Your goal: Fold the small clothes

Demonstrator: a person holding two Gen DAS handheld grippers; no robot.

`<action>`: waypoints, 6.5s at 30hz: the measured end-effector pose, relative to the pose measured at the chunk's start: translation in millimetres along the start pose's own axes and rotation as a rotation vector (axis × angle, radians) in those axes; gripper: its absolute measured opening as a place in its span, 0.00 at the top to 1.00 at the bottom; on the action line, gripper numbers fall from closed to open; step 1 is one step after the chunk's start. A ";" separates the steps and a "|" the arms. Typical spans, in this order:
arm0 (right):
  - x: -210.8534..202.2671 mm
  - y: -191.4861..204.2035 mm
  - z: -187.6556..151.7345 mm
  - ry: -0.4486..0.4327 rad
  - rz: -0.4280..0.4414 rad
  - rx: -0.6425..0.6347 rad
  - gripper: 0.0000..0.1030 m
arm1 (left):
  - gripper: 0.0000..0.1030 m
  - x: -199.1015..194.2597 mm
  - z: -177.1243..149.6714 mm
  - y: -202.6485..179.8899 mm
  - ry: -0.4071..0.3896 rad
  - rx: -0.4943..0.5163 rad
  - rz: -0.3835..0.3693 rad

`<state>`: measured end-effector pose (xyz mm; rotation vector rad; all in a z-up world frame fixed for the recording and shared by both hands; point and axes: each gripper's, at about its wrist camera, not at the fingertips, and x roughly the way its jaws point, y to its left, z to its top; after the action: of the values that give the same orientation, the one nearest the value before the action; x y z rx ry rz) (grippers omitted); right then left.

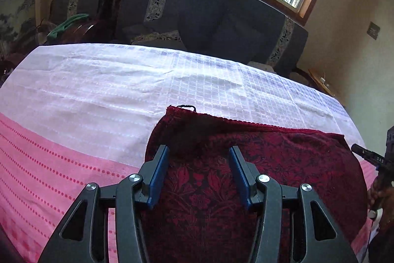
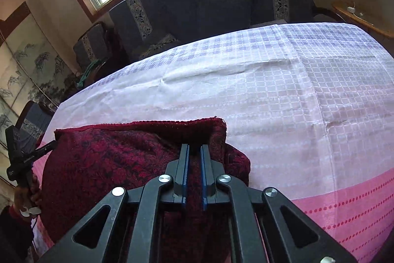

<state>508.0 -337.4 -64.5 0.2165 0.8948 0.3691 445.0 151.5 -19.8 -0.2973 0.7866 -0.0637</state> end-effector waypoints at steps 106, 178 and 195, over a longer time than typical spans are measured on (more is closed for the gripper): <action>-86.3 78.1 -160.8 -0.062 -0.027 -0.148 0.90 | 0.78 -43.4 -35.9 -77.1 0.145 0.282 -0.010; -99.1 58.8 -162.8 -0.109 0.187 -0.020 0.51 | 0.80 -39.6 -3.5 -265.1 0.317 0.149 -0.024; -103.7 57.0 -166.7 -0.124 0.228 0.009 0.46 | 0.80 38.4 -37.8 -332.7 0.415 0.063 -0.098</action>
<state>304.4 -321.6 -72.6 0.3480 0.7510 0.5568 463.4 -182.2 24.1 -0.2658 1.1793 -0.2482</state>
